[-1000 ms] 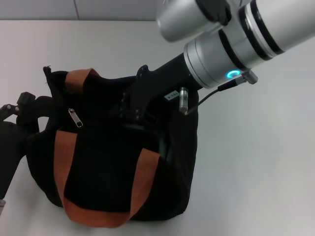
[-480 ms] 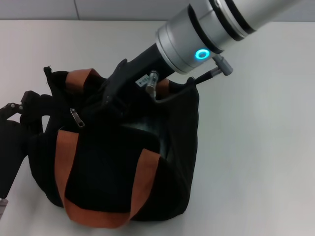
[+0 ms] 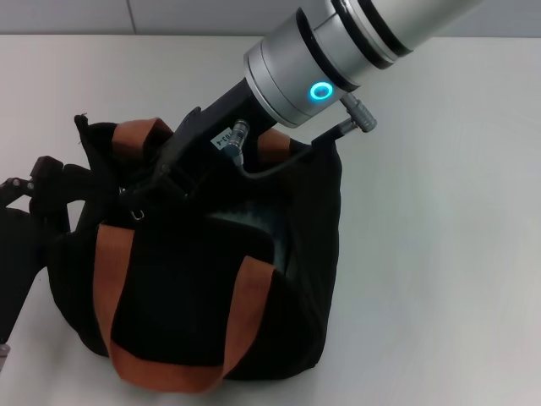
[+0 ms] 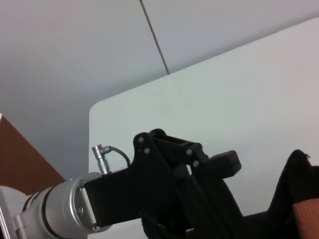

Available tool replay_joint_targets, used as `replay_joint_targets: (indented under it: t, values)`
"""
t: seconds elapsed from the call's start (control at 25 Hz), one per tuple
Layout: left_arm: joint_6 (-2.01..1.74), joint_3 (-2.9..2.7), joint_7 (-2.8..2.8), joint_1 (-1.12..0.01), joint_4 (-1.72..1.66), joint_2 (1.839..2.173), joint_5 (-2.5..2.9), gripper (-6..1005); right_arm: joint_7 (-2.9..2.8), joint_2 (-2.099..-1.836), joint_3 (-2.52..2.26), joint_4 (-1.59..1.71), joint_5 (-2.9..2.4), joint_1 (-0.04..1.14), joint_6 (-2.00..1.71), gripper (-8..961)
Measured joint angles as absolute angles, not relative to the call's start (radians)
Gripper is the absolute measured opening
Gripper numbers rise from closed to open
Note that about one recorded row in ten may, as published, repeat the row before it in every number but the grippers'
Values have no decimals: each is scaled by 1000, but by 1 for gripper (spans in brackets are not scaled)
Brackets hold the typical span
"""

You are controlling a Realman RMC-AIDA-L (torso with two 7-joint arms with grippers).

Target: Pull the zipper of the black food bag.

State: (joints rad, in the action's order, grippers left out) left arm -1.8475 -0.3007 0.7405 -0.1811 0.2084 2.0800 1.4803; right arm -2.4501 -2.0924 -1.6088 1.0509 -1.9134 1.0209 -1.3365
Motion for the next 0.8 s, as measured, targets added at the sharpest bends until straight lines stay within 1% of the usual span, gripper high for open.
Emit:
replay_joint_targets:
  t: [0.48,0.68,0.8]
  values:
    - [-1852,-301,741,-181,206,2080,1480,7,-2437,-2092,-1707,1025,-1898,1047,-1284,225]
    - [-1855,-300,741,-179,206,2080,1480,8,-2406,-2092,-1732,1031,-1898,1048,-1261,108]
    - [-1858,-297,744,-178,200,2080,1480,8,-2406,-2092,-1733,1058,-1902,1033,-1264,-5]
